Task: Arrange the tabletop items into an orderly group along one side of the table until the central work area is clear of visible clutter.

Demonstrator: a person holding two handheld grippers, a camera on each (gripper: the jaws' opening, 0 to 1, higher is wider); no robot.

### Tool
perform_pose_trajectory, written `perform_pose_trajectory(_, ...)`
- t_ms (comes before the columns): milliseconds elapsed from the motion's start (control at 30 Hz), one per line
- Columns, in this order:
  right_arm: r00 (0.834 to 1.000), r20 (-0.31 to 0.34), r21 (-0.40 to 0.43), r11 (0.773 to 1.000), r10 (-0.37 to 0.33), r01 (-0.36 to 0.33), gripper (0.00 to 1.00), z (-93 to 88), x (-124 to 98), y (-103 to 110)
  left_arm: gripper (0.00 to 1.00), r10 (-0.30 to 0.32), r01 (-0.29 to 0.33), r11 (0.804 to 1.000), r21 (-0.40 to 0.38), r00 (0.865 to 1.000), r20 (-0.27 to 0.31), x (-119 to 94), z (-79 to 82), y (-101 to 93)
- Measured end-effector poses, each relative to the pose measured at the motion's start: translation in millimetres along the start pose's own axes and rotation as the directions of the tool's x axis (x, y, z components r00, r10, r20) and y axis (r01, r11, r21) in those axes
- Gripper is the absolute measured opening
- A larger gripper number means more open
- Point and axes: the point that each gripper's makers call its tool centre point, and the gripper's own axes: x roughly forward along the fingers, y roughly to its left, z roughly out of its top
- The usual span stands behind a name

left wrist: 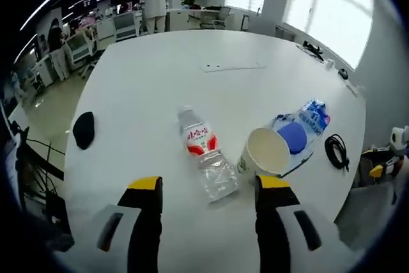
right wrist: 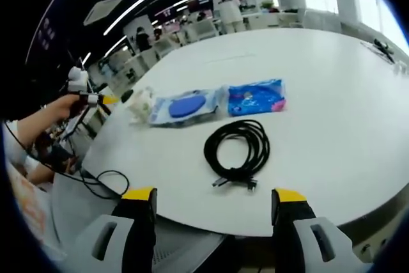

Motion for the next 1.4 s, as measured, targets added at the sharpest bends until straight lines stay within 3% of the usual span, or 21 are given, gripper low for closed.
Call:
perform_pose_trajectory(300,1.0,-0.002,0.014,1.0,-0.018,0.018,0.73,-1.0,-1,-1,0.51,-0.002,0.0,0.996,-0.093,1.0,-0.019,29,18.5,8.6)
perform_pose_trajectory(467,1.0,-0.005,0.026,0.999,-0.028,0.028,0.73,-2.2,1,-2,0.48,-0.022,0.018,0.982,-0.185,1.0,-0.015,46,27.6,13.9)
perform_pose_trajectory(633,0.999,-0.01,0.041,0.998,-0.04,0.04,0.73,-3.2,1,-3,0.49,0.009,-0.019,0.988,-0.155,0.998,-0.064,57,26.2,5.5)
perform_pose_trajectory(867,0.998,-0.023,0.055,0.997,-0.055,0.057,0.72,-4.9,4,-6,0.49,0.005,-0.032,0.982,-0.186,0.99,-0.141,81,23.4,4.0)
perform_pose_trajectory(1000,0.998,-0.026,0.067,0.996,-0.059,0.061,0.72,-5.1,7,-6,0.52,-0.01,-0.02,0.975,-0.223,0.991,-0.133,88,26.2,1.4)
perform_pose_trajectory(1100,0.998,-0.039,0.064,0.996,-0.053,0.056,0.72,-6.1,11,-3,0.55,-0.007,-0.034,0.966,-0.257,0.987,-0.159,94,20.7,4.8)
perform_pose_trajectory(1400,0.998,-0.05,0.064,0.997,-0.041,0.044,0.72,-2.2,16,-1,0.54,0.001,-0.051,0.968,-0.246,0.98,-0.199,108,6.5,6.0)
